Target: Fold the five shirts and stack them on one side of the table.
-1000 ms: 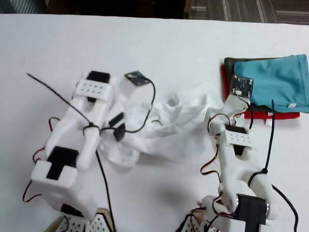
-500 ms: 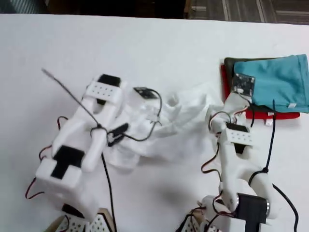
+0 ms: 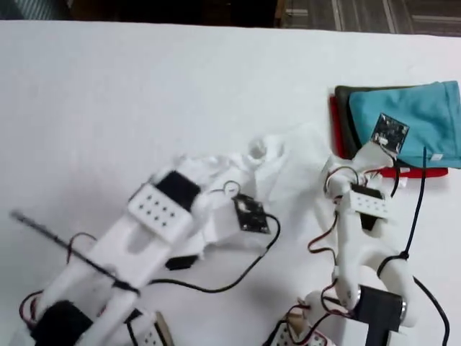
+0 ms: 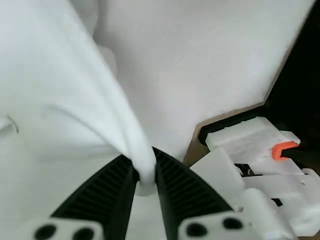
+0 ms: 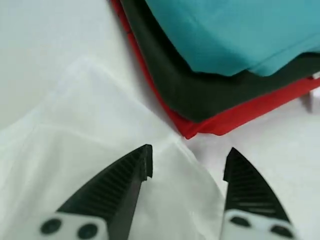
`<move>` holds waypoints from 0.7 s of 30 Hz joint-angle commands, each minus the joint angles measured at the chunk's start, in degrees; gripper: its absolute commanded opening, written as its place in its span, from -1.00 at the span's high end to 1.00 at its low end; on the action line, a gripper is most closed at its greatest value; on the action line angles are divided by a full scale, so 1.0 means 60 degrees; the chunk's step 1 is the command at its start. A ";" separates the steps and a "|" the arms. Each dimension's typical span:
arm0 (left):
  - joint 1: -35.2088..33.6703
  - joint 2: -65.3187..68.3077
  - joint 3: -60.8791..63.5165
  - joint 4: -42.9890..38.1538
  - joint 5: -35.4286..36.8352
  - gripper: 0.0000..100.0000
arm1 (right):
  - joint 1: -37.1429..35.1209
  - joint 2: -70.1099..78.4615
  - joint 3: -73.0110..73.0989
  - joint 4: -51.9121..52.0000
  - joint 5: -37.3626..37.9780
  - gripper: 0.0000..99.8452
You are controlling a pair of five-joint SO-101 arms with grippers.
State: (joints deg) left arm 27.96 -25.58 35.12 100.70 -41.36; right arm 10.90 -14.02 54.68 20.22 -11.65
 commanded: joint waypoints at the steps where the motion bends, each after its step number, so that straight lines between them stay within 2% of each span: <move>1: -0.0513 -0.0601 -0.0242 -0.0103 -0.0073 0.88 | 0.0051 -0.0007 -0.0425 0.0007 -0.0044 0.53; 5: -0.1392 -0.0630 -0.1443 0.0264 -0.0103 0.59 | 0.0051 -0.0007 -0.0425 0.0007 -0.0029 0.53; 9: -0.1568 -0.0586 -0.2557 0.0264 -0.0703 0.61 | 0.0051 -0.0007 -0.0425 0.0007 -0.0015 0.53; 13: -0.2051 -0.0571 -0.4286 0.0073 -0.0733 0.61 | 0.0051 -0.0007 -0.0425 0.0007 -0.0015 0.53; 17: -0.3692 0.0161 -0.5370 -0.1040 -0.0601 0.61 | 0.0037 -0.0007 -0.0425 0.0007 -0.0015 0.53; 21: -0.5245 0.2110 -0.5458 -0.3165 0.1348 0.61 | 0.0022 -0.0007 -0.0425 0.0007 -0.0015 0.53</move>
State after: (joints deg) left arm 2.81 -19.69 4.79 90.15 -40.48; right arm 10.90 -14.02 54.68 20.22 -11.65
